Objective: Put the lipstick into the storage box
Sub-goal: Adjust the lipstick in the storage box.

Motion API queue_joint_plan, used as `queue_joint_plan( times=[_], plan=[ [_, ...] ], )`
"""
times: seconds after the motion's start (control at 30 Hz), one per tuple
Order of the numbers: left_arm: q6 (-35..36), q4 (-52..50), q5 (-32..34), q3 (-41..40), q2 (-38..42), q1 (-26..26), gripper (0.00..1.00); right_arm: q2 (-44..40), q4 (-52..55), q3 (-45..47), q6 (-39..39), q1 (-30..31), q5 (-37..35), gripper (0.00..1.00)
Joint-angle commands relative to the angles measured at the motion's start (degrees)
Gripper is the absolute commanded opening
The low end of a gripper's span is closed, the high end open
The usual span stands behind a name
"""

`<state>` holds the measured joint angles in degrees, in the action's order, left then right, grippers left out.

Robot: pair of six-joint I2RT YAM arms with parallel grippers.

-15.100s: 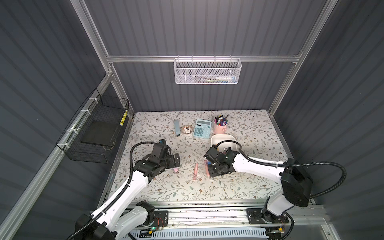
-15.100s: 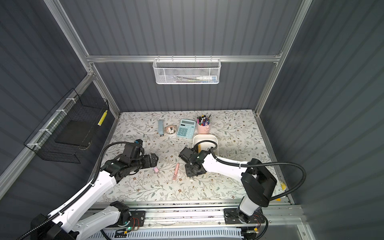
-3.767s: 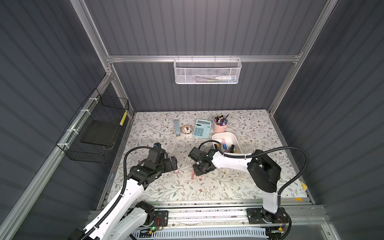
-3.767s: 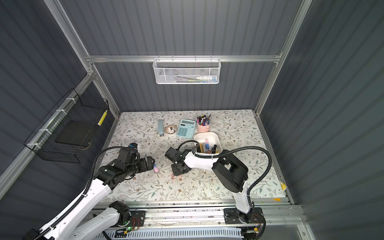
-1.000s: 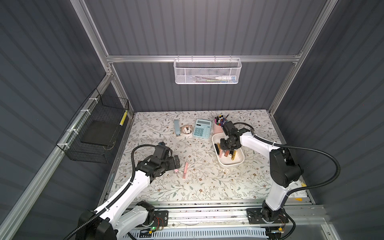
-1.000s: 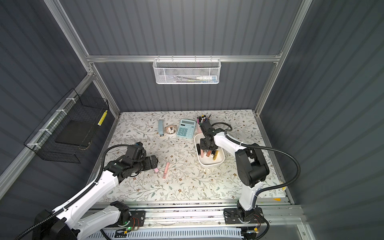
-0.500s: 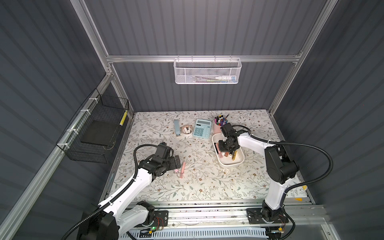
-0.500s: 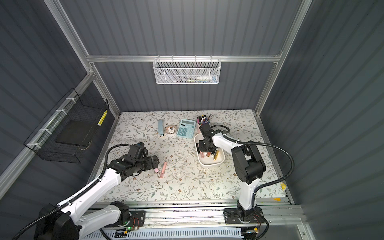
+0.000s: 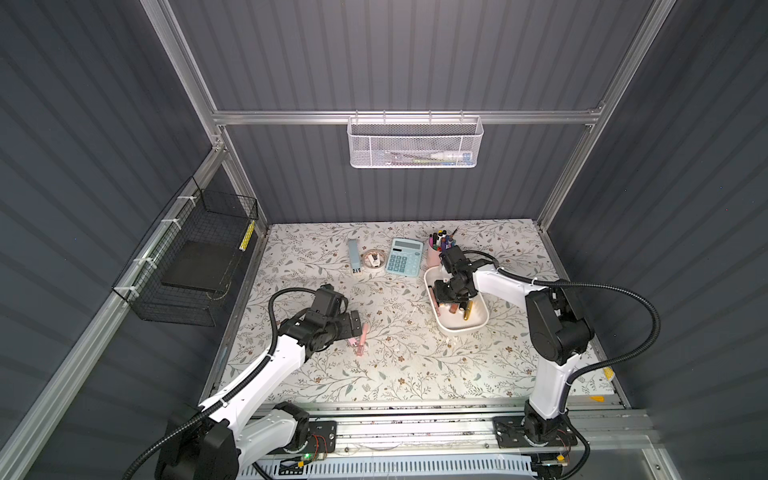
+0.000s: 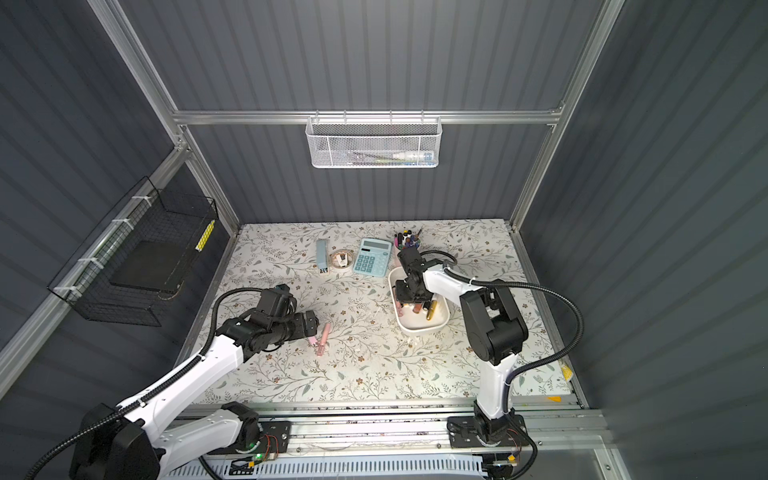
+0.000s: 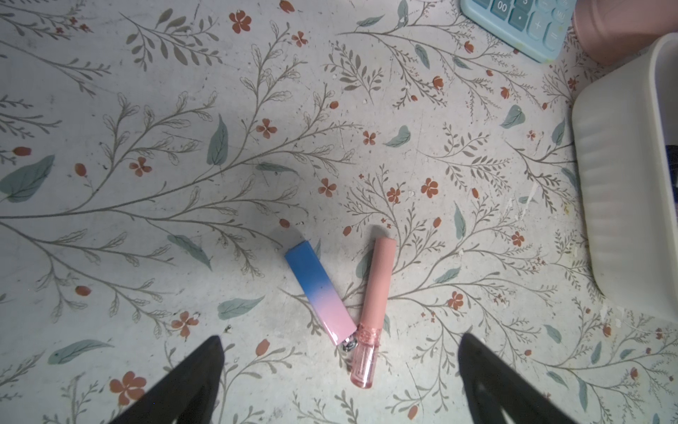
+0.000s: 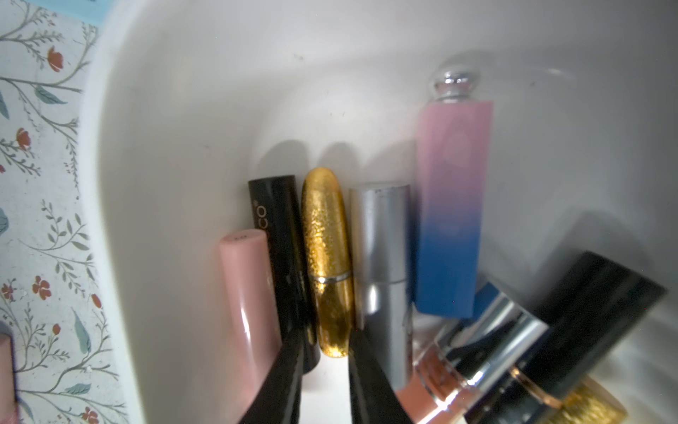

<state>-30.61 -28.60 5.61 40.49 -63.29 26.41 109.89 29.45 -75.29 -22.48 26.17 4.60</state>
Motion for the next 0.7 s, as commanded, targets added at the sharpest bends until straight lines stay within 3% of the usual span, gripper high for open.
queue_joint_plan(
  times=[0.0,0.4,0.67],
  plan=[
    [1.16,0.06,0.29,0.51,-1.0,-0.4,1.0,-0.42,0.87,-0.67,0.05,-0.1,0.35,0.26],
    [1.26,-0.4,0.35,1.44,-1.34,-0.4,1.0,3.01,1.75,-3.11,0.72,-0.11,1.38,0.26],
    [0.5,-1.2,0.08,1.17,0.18,-0.46,1.0,-10.18,3.97,0.11,1.19,1.18,-2.73,0.33]
  ],
)
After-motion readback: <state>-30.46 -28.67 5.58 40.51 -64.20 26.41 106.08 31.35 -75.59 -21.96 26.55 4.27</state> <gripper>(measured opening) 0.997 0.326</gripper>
